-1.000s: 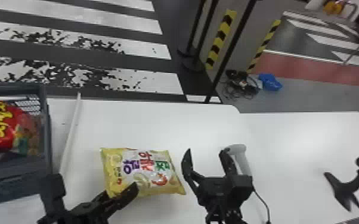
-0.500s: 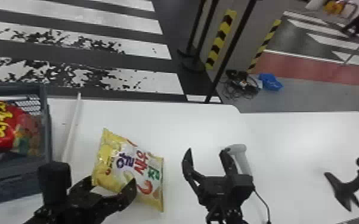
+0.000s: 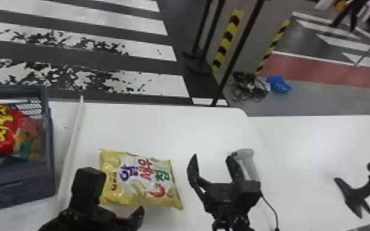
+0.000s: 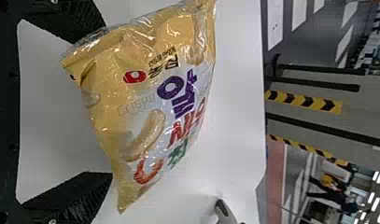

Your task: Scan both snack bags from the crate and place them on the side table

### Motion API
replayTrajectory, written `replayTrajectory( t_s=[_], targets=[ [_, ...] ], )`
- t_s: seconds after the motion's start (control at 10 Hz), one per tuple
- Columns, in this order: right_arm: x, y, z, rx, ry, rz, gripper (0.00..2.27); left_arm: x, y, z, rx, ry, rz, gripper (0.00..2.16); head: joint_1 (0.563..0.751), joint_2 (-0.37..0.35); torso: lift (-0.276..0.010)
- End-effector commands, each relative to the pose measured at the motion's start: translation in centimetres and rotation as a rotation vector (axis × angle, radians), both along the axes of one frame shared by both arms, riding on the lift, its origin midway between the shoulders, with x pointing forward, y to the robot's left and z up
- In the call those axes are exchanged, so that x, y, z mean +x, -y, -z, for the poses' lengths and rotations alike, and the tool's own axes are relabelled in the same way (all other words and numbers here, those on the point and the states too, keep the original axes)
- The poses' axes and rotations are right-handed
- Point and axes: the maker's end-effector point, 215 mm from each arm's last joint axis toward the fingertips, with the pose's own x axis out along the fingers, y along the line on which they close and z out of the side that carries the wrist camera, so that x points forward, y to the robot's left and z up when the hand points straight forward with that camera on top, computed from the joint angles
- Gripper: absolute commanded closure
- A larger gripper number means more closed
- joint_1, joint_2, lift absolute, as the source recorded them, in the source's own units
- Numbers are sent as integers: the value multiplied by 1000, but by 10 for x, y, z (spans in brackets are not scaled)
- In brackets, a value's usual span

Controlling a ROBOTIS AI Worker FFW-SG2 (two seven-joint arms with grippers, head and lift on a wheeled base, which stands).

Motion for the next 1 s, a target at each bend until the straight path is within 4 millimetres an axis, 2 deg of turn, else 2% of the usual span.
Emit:
replayTrajectory(
  t_s=[0.0,0.1,0.2,0.4,0.5,0.6,0.9],
  targets=[
    [0,0,0,1,1,1,117,1,4,2,22,-68,47,26,695,-350,-95],
    [1,-2,0,2,0,-1,117,-2,19,-7,-5,-61,107,26,695,-350,-95],
    [1,-2,0,2,0,-1,117,-8,24,-16,-20,-64,140,26,695,-350,-95],
    [0,2,1,7,-1,6,117,-20,-11,-25,175,-80,95,26,695,-350,-95],
    [0,3,1,7,-3,6,117,-14,-33,-35,315,-5,55,22,695,-350,-95],
    [0,2,3,8,-6,6,117,-10,-51,-44,382,39,8,22,695,-350,-95],
    [-1,3,7,6,-14,7,117,14,-79,-83,344,180,-116,29,695,-307,-95]
  ],
)
